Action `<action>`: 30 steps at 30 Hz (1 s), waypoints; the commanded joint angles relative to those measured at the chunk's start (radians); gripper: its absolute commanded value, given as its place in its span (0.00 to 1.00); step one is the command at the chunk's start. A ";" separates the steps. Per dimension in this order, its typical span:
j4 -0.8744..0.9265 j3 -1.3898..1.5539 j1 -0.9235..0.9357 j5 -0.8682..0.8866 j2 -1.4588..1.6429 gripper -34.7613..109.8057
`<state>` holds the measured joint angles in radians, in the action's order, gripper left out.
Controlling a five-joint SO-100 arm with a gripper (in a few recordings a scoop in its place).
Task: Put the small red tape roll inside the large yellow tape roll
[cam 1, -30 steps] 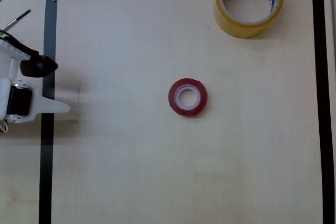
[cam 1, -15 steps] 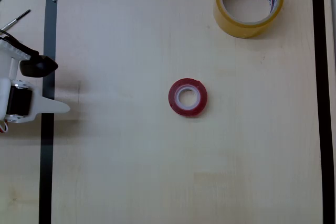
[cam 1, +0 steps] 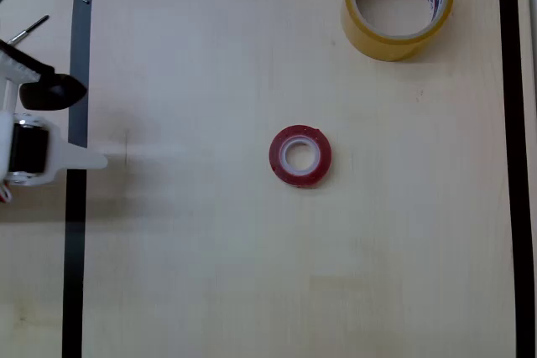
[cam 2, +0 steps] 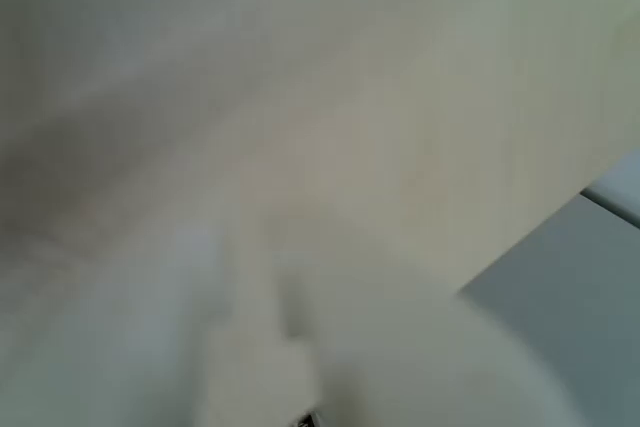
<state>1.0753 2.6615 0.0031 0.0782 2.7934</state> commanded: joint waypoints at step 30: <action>-0.040 -1.262 -0.089 0.000 -1.463 0.24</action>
<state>1.0446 1.5324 -0.0660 0.0782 1.3238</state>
